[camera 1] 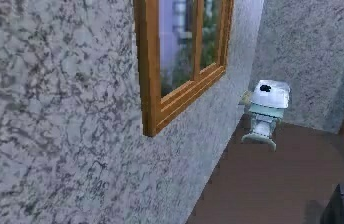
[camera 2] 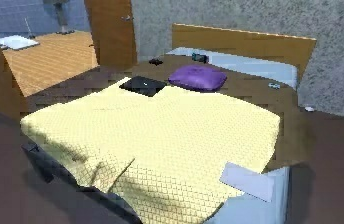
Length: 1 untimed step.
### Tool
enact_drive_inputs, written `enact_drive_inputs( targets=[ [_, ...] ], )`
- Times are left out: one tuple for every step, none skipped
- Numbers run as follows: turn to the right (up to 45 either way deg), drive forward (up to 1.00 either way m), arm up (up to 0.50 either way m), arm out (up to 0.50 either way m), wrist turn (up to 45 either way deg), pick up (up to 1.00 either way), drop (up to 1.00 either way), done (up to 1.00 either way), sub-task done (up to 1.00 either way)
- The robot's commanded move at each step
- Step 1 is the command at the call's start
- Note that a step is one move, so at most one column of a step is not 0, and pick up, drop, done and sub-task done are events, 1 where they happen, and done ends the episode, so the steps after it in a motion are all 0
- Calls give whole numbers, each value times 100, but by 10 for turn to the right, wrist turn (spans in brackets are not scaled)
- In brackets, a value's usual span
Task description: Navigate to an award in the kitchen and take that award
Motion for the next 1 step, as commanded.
enact_drive_inputs(
  targets=[
    [360,0,0,0,0,0,0,0,0]
  ],
)
